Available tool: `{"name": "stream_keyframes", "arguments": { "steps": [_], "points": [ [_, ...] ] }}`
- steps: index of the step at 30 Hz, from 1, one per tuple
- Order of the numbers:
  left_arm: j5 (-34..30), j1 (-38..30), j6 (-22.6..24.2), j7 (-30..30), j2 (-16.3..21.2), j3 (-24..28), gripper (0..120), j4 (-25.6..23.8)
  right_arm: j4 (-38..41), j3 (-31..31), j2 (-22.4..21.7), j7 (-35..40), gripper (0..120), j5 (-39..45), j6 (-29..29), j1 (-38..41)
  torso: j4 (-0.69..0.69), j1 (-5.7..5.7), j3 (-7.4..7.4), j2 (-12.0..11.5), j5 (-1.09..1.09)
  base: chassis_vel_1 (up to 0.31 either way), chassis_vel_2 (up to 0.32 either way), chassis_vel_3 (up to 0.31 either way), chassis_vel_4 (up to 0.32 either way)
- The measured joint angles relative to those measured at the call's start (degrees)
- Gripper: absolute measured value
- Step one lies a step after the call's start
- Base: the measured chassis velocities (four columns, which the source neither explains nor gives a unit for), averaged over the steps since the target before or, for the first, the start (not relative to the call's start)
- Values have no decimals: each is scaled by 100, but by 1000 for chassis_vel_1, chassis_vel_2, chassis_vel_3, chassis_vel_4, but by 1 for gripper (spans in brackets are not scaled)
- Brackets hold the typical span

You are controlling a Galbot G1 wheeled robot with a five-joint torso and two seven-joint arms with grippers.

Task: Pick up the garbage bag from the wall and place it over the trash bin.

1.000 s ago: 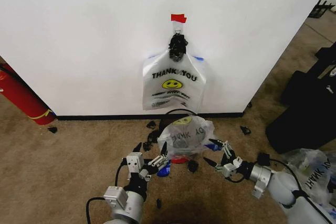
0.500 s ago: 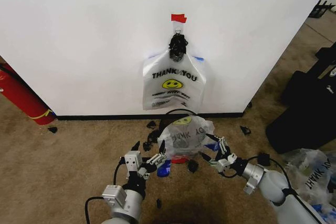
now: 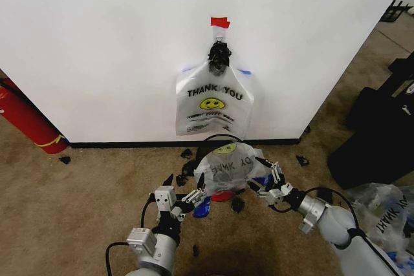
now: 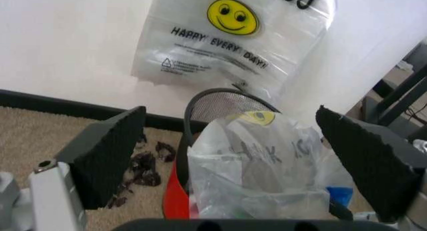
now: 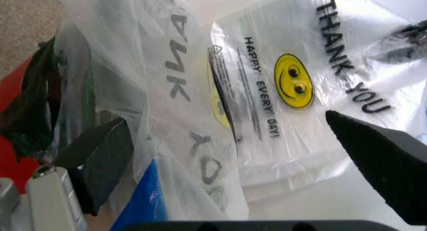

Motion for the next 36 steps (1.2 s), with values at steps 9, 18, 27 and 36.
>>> {"name": "stream_keyframes", "arguments": {
  "steps": [9, 18, 27, 36],
  "points": [
    [-37, -17, 16, -8, -12, -5, 100, -9, 24, -152, -118, -113, 100, 250, -203, 303, 1, 0, 0, 0, 1, 0, 0, 0, 0],
    [-65, -65, 30, -9, -10, 31, 100, 44, 78, -347, -367, -319, 100, 756, -447, 586, 0, 0, 0, 0, 0, 0, 0, 0, 0],
    [-133, -133, 85, -15, -4, 18, 100, 54, -350, -1071, -629, -519, 100, 1151, -695, 1334, 0, 0, 0, 0, 1, 0, 0, 0, 0],
    [-139, -140, 89, -19, -24, -5, 100, 68, -1023, -1900, -654, -561, 100, 1423, -894, 2556, 1, 0, 0, 0, 0, 0, 0, 0, 0]
  ]
}}
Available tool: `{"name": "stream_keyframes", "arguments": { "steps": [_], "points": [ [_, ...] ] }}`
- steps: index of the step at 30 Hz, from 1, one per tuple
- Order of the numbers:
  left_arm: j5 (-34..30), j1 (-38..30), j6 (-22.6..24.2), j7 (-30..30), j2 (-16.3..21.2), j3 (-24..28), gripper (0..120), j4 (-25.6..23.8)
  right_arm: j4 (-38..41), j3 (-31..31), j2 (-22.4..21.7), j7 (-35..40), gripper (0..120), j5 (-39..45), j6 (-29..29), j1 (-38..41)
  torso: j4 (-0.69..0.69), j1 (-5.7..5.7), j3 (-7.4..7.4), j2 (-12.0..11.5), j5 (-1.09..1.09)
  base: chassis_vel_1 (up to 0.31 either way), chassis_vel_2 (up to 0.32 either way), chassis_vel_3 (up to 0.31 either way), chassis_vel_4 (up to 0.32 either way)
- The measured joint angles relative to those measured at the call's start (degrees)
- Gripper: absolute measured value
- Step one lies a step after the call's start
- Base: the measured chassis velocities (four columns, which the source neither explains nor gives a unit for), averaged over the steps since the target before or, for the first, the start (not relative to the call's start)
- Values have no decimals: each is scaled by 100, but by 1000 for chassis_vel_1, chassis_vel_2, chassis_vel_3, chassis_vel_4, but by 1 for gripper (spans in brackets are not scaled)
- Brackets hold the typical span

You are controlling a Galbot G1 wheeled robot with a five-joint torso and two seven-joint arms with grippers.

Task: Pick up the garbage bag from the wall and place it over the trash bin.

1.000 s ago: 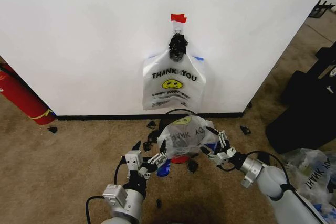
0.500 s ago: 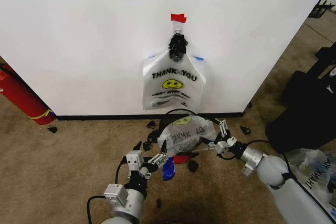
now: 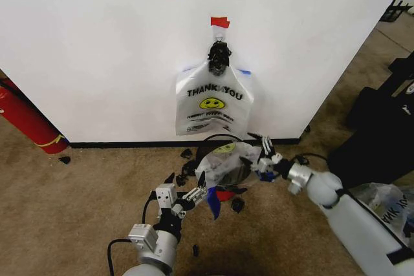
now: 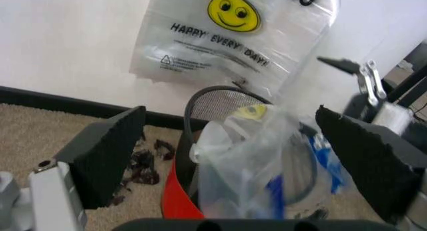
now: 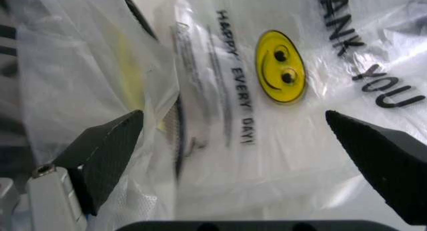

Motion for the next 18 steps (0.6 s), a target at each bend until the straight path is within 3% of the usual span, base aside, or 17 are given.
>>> {"name": "stream_keyframes", "arguments": {
  "steps": [9, 18],
  "points": [
    [0, 12, 12, -5, -31, 11, 100, 38, -607, -528, 114, -89, 100, 466, -122, 684, 0, 0, 0, 0, 0, 0, 0, 0, 0],
    [-39, -1, 29, -6, 13, 37, 100, 19, 152, -171, -239, -249, 100, 880, -161, -87, -2, 0, -1, 0, 0, 0, 0, 0, 0]
  ]
}}
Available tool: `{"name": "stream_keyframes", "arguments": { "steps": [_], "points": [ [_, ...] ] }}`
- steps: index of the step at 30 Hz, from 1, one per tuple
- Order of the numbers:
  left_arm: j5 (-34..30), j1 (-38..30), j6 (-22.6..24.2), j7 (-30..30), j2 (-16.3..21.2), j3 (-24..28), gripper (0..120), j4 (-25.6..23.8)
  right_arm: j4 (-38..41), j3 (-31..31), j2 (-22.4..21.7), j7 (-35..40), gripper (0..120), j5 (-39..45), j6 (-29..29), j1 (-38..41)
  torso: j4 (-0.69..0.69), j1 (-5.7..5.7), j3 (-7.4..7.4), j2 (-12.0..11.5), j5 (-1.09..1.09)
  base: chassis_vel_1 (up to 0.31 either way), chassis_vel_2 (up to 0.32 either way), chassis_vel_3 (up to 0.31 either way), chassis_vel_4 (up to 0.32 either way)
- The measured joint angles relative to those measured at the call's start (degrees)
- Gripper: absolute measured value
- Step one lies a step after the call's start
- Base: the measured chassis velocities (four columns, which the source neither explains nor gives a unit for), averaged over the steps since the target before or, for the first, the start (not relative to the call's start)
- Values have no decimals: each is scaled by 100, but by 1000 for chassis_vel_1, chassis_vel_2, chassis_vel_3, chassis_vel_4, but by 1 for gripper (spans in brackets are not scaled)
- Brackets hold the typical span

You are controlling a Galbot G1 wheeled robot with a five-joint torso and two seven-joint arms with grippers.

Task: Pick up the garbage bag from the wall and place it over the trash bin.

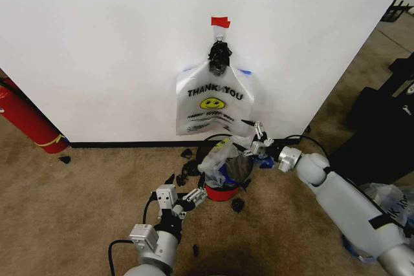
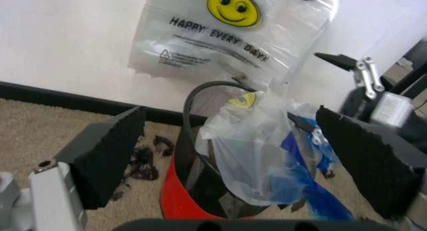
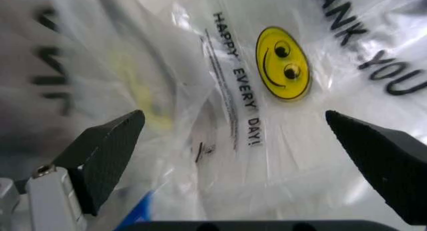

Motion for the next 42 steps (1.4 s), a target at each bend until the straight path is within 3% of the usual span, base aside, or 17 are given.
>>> {"name": "stream_keyframes", "arguments": {
  "steps": [7, 12, 14, 17, 19, 21, 23, 28, 29, 31, 35, 37, 42],
  "points": [
    [-53, -26, 57, 5, 86, 38, 100, -104, 1001, 802, -660, -76, 100, 479, -18, -1171, 0, 0, 0, 0, -1, 0, 0, 0, 0],
    [-329, -134, 140, 4, 245, -98, 100, -227, 1470, 1270, -780, -7, 100, 945, -17, -1673, -5, 0, -1, 0, -4, 0, 0, 0, 0],
    [-381, -121, 157, 3, 262, -159, 100, -262, 1512, 1301, -761, 14, 100, 1043, -17, -1698, -3, 0, 0, 0, -4, 0, 0, 0, 0],
    [-643, -111, 256, 92, 387, -351, 100, -407, 1673, 1463, -630, 45, 100, 1468, -8, -1816, 11, -1, 0, 0, 2, 0, 0, 0, 0],
    [-1210, -540, 511, 161, 704, -398, 100, -360, 1994, 2146, -429, 5, 100, 1955, -8, -2346, 11, -1, 0, 0, 0, 0, 0, 0, 0],
    [-1753, -1047, 726, 160, 965, -366, 100, -174, 2264, 2668, -209, -32, 100, 2352, -21, -2955, -6, 0, 0, 0, -8, 0, 0, 0, 0],
    [-1905, -1168, 767, 160, 1030, -354, 100, -108, 2363, 2834, -119, -38, 100, 2487, -40, -3167, -6, 0, 0, 0, -2, 0, 0, 0, 0],
    [-3229, -2782, 1325, 181, 1561, -23, 100, 859, 3181, 4203, 934, -172, 100, 4080, -227, -4926, 6, 0, 0, 0, 1, 0, 0, 0, 0],
    [-3417, -3157, 1414, 215, 1600, 71, 100, 1093, 3299, 4433, 1131, -201, 100, 4370, -218, -5275, -3, 0, 0, 0, 0, 0, 0, 0, 0],
    [-3478, -3282, 1445, 228, 1608, 112, 100, 1180, 3343, 4528, 1212, -210, 100, 4483, -204, -5412, -5, 0, 0, 1, -2, 0, 0, 0, 0],
    [-3913, -4309, 1837, 268, 1523, 599, 100, 1974, 3606, 5004, 1812, -266, 100, 5053, 73, -6164, 2, 0, 0, 0, -3, 0, 0, 0, 0],
    [-4187, -4877, 2242, 228, 1346, 839, 100, 2465, 3671, 5157, 2222, -305, 100, 5134, 332, -6442, 3, 0, 0, 0, 0, 0, 0, 0, 0],
    [-4441, -5523, 2780, 188, 1004, 1124, 100, 3199, 3714, 5228, 2625, -323, 100, 5173, 528, -6617, 0, 0, 1, 0, 1, 0, 0, 0, 0]
  ]
}}
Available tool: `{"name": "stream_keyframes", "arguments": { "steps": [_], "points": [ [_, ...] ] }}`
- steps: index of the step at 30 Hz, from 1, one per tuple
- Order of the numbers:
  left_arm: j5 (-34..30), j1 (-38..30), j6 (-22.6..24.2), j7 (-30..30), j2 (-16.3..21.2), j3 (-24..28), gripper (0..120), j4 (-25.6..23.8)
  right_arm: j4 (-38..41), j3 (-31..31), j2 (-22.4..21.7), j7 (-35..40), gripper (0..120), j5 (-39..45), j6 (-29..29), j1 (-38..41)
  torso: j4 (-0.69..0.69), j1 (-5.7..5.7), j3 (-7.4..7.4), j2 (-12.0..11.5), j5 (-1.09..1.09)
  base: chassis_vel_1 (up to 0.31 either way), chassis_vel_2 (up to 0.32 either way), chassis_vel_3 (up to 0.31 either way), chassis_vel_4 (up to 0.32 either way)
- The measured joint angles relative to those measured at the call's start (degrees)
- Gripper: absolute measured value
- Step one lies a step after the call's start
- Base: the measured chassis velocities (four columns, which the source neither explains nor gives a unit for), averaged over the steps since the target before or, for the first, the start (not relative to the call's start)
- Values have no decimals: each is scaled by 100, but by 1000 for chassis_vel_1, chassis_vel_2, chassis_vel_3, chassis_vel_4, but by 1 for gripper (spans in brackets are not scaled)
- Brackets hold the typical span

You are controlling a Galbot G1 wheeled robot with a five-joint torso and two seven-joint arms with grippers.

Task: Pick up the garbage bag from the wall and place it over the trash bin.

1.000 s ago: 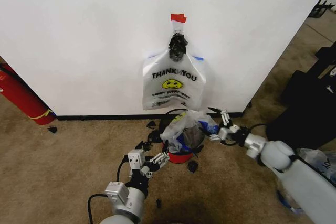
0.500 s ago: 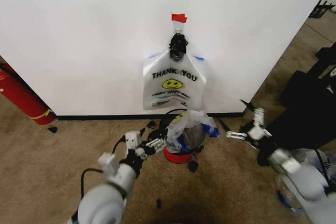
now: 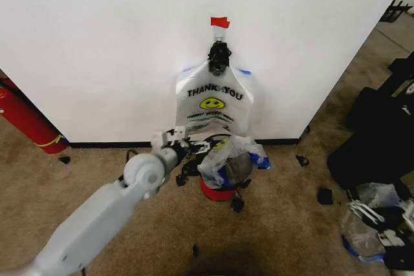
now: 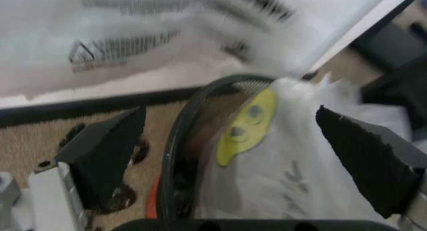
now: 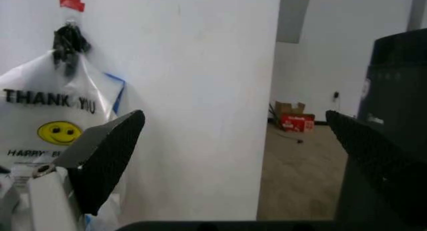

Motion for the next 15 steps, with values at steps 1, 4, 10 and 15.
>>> {"name": "stream_keyframes", "arguments": {
  "steps": [1, 4, 10, 15],
  "points": [
    [-7, -99, 105, -5, -54, 42, 100, 148, 18, 5, 36, -1, 100, 0, 10, -14, 0, 0, 0, 0, -1, 0, 0, 0, 0],
    [-7, -309, 283, -9, -163, 124, 100, 470, 66, 42, 78, -2, 100, 0, 12, -21, 3, 0, 0, 0, 0, 0, 0, 0, 0],
    [137, -632, 526, -14, -431, 390, 96, 1080, 147, 98, 81, -5, 100, 35, -47, 10, 1, 0, 0, 0, -1, 0, 0, 0, 0],
    [256, -645, 545, -14, -473, 456, 80, 1253, 163, 55, 121, -14, 100, 19, -67, 31, 2, 0, 0, 0, 0, 0, 0, 0, 0]
  ]
}}
